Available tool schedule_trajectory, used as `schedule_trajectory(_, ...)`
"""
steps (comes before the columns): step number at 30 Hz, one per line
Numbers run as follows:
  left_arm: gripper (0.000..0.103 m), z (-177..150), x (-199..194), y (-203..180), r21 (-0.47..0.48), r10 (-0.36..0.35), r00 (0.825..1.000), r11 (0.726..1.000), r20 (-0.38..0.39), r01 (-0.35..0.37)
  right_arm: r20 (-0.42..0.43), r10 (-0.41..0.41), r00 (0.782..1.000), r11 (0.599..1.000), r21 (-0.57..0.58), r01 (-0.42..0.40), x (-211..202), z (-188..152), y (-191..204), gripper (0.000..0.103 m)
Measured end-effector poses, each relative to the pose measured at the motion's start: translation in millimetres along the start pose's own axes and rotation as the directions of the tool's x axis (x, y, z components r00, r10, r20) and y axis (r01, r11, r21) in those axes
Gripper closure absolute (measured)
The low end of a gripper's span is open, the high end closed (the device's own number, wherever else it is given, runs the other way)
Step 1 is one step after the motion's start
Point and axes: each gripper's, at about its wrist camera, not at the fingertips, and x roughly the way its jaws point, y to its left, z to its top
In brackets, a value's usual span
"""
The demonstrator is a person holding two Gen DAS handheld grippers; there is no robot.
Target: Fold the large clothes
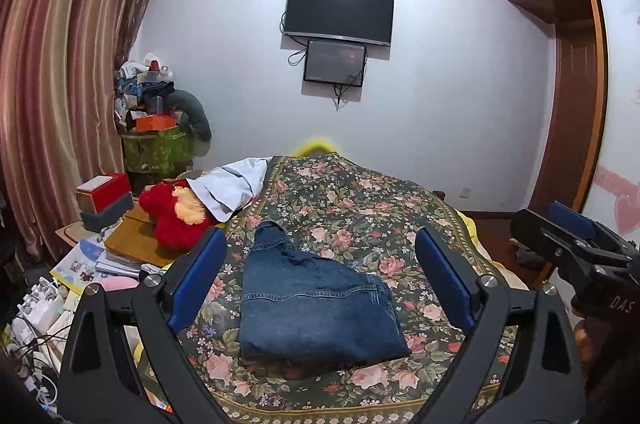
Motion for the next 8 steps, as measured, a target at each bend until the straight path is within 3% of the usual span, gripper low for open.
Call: schedule_trajectory(8,0.007,0.6,-0.3,-1.2,0.004,0.002,1.0,1.0,0.001,-0.002,-0.002,-0.002,1.0,1.0,0.004,0.002,0.2,-0.1,0.4,0.0)
